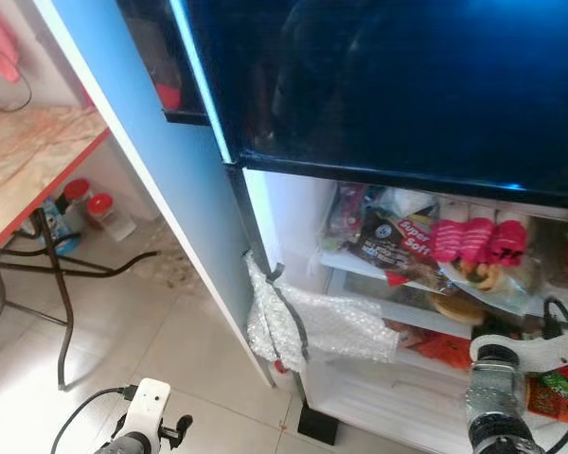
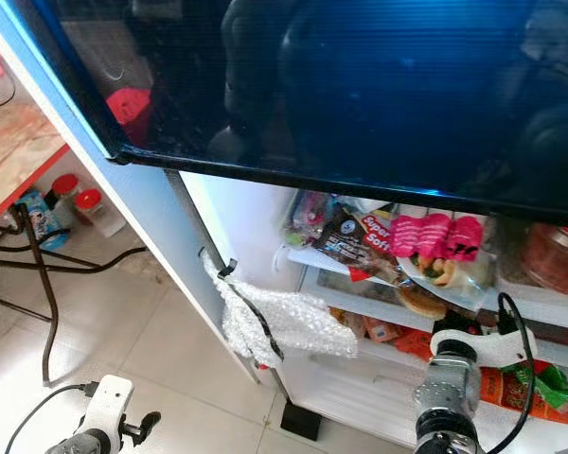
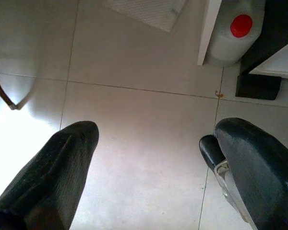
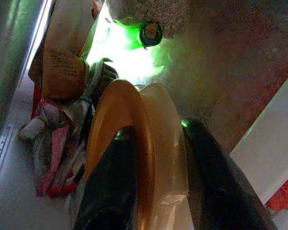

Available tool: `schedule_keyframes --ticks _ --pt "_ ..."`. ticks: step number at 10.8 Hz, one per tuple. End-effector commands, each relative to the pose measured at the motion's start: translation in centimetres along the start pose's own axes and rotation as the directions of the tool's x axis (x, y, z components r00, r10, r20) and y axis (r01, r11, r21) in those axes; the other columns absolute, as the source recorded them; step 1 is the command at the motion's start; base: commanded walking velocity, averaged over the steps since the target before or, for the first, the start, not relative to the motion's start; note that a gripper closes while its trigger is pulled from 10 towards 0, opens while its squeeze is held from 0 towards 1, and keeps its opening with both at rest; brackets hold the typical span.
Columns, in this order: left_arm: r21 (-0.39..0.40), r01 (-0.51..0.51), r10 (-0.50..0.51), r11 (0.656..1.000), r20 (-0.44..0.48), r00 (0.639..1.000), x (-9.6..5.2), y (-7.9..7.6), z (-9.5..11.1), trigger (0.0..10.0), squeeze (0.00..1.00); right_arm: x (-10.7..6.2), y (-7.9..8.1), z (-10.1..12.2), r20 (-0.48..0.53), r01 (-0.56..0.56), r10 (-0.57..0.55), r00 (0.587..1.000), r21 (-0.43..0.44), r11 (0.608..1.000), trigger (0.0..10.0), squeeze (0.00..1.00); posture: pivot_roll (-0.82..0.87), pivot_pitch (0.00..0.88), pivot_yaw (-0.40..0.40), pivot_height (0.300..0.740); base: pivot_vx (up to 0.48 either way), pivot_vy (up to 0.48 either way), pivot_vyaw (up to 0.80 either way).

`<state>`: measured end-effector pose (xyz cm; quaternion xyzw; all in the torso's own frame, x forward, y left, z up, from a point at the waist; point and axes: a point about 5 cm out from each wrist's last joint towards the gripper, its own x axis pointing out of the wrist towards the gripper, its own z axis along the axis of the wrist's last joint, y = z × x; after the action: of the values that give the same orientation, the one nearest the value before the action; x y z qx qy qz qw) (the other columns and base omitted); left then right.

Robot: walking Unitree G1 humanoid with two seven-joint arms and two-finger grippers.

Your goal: Restocking fridge

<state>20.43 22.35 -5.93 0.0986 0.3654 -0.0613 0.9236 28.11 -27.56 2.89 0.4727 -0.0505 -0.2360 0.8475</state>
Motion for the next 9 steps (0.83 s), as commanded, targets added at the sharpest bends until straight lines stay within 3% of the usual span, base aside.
schedule_keyframes --ticks 1,6,8,9 --pt "-0.003 -0.012 0.012 1.0 -0.022 1.0 -0.35 0.52 -0.75 10.0 0.0 0.01 -0.02 -0.17 -0.003 0.013 -0.013 1.0 -0.001 1.0 10.0 0.0 -0.18 0.081 0.156 0.74 0.0 0.0 0.0" --pt "0.007 -0.014 0.015 1.0 -0.019 1.0 -0.42 0.82 -0.72 10.0 0.0 0.24 -0.1 -0.79 -0.032 0.075 -0.076 0.997 -0.017 0.997 10.0 0.0 -0.17 0.093 0.166 0.74 0.0 0.0 0.0" --pt "0.009 -0.014 0.014 1.0 -0.018 1.0 -0.39 0.79 -0.67 10.0 0.0 0.32 -0.06 -0.75 -0.035 0.074 -0.075 0.997 -0.027 0.997 10.0 0.65 -0.17 0.094 0.167 0.74 0.0 0.0 0.0" --pt "0.007 -0.014 0.014 1.0 -0.018 1.0 -0.39 0.76 -0.68 10.0 0.0 0.4 0.08 -0.8 -0.038 0.073 -0.074 0.997 -0.03 0.997 10.0 0.66 -0.18 0.092 0.167 0.74 0.0 0.0 0.0"
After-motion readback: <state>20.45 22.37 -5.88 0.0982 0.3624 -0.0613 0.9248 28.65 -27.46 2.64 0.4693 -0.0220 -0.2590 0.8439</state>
